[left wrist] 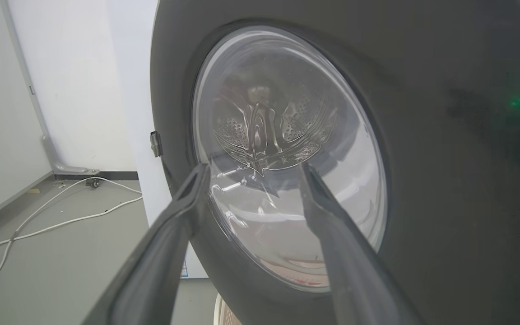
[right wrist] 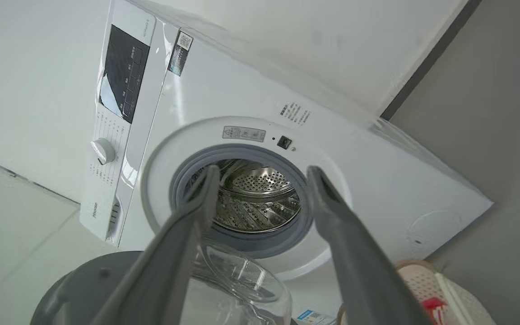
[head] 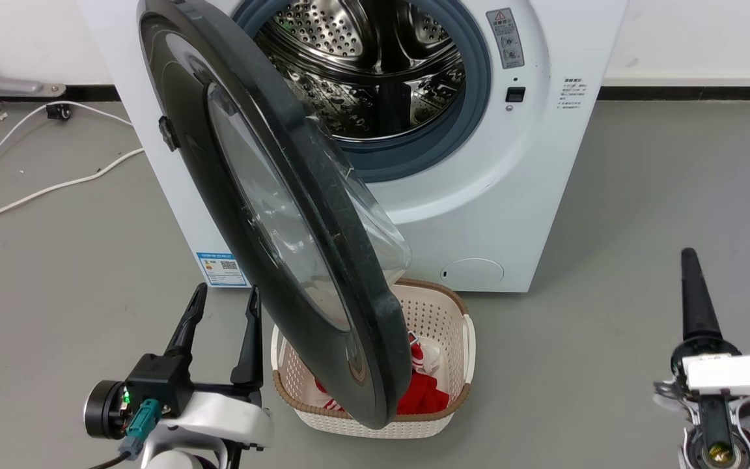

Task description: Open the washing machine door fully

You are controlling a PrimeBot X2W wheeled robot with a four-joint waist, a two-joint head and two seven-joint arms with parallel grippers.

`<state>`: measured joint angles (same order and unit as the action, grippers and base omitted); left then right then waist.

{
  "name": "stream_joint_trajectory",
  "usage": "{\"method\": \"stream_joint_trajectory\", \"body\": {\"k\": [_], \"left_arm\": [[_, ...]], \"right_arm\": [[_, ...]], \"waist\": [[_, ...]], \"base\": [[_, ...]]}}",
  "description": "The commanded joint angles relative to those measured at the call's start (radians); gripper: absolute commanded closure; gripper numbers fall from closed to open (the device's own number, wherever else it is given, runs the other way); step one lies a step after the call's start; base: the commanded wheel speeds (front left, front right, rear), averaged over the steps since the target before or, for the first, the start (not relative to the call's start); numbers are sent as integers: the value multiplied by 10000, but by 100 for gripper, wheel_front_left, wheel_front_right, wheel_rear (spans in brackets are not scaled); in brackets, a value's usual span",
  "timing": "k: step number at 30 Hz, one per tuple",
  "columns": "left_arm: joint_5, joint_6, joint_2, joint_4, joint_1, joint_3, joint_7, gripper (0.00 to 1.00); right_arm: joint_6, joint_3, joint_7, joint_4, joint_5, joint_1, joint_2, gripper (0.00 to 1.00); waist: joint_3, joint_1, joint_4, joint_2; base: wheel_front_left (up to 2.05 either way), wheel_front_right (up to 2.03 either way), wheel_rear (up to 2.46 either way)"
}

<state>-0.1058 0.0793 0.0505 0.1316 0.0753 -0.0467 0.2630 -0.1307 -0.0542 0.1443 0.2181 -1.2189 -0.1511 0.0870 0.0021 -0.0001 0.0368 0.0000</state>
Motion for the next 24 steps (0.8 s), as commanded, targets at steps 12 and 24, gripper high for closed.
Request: {"method": "stream_joint_trajectory", "body": {"k": [12,24], "left_arm": [[89,63,-6,-92,-131,138,25,0],[167,129,-6,-131,-77,151,25,0]], "right_arm": [[1,-682,1198,-2576,8904,1276,-52,0],[1,-487,951,-2169,11792,2222,-374,0]], "waist": [[-86,1,36,0],[-32,1,76,0]], "base": [[0,0,0],[0,0,0]]}}
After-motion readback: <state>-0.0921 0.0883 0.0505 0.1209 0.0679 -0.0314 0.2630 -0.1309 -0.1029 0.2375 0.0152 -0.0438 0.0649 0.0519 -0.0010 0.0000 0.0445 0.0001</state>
